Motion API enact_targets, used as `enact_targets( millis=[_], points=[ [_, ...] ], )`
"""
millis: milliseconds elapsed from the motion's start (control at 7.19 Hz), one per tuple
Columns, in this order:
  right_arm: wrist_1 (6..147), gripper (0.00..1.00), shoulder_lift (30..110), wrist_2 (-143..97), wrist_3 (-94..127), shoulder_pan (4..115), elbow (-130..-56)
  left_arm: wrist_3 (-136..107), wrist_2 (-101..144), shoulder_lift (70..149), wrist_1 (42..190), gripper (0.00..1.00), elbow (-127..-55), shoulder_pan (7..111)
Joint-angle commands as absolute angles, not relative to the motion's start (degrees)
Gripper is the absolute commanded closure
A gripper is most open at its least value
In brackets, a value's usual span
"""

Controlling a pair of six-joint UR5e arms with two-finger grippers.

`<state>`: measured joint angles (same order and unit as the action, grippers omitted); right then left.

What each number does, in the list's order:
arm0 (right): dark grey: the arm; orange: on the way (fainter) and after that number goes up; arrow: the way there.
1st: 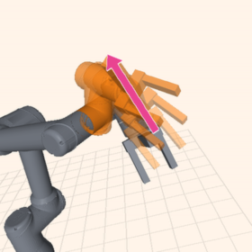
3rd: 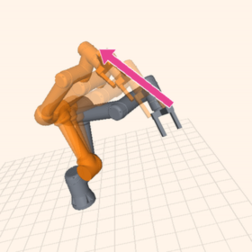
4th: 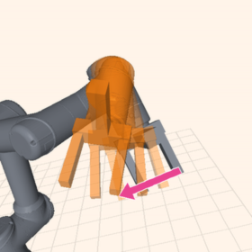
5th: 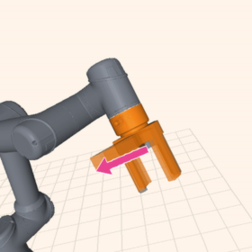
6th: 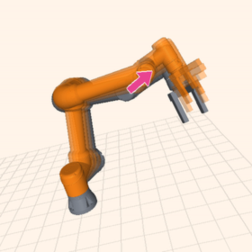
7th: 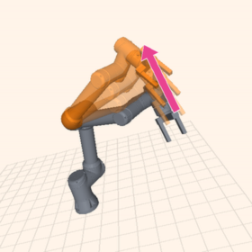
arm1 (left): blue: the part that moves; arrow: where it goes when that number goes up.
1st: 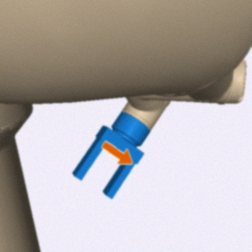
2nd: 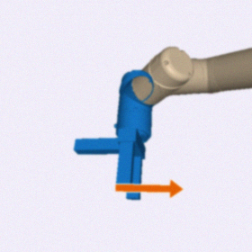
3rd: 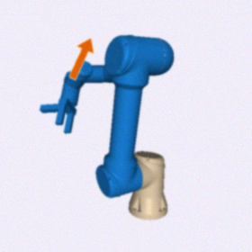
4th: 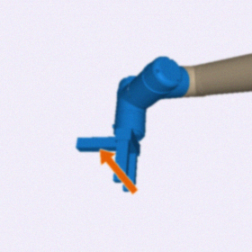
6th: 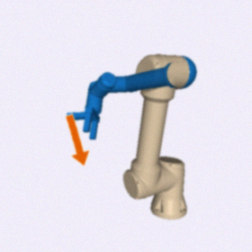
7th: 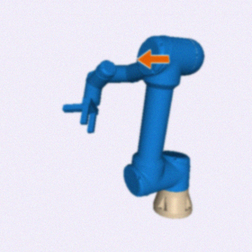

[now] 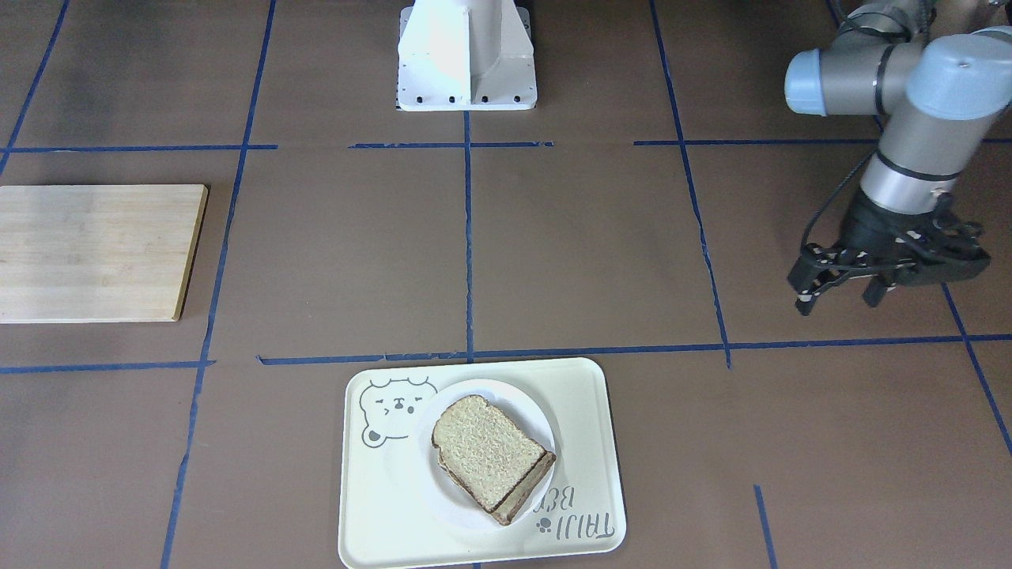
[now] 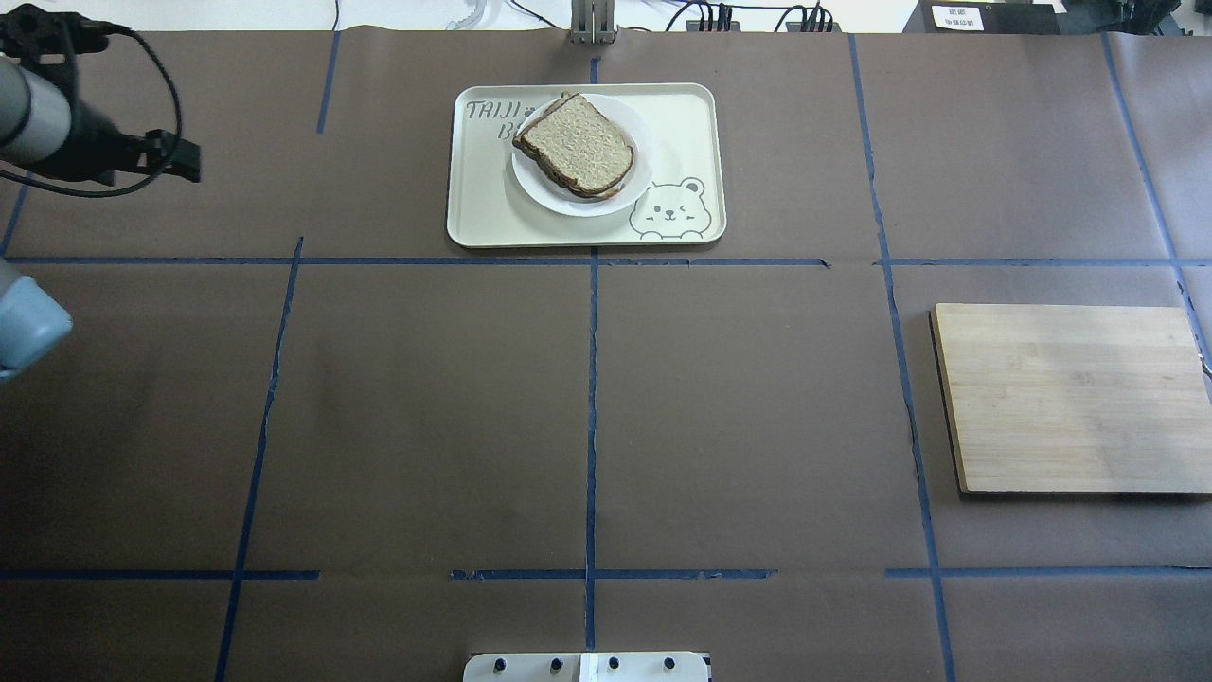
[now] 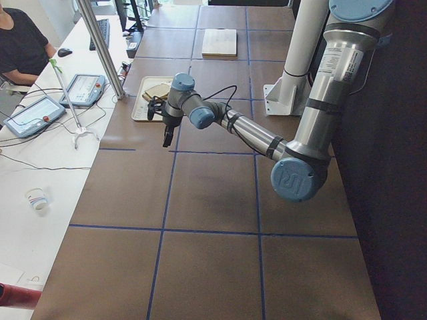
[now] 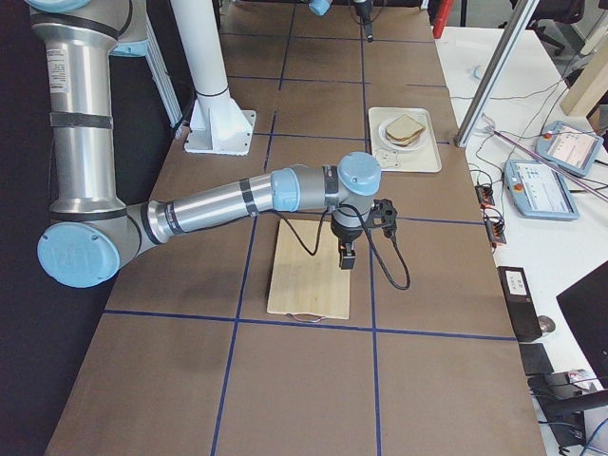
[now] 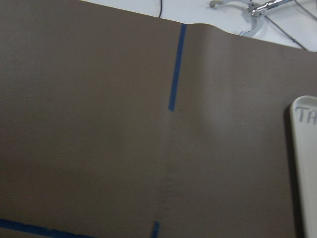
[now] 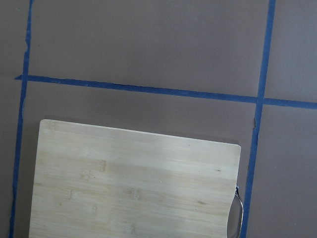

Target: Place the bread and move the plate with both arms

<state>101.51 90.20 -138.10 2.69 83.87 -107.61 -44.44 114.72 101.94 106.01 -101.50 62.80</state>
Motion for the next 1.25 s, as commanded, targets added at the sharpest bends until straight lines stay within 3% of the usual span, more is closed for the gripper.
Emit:
enact_targets(
  millis=[0,278,557,1113],
  points=[
    [101.51,0.01,90.35,-137.99,2.64,83.94,-107.58,-19.0,124.26,95.38,101.2,0.0,-100.38,75.71],
    [101.6,0.01,90.79,-137.9,2.64,83.94,-106.97,1.68,124.71,94.48,90.13,0.0,-95.31,83.11],
    [101.51,0.01,90.97,-138.16,1.59,85.16,-105.48,11.99,135.03,93.69,89.82,0.0,-86.27,90.58],
    [101.51,0.01,91.05,-138.08,-9.02,90.34,-99.86,13.8,137.46,90.97,82.11,0.0,-90.33,91.67]
  ],
)
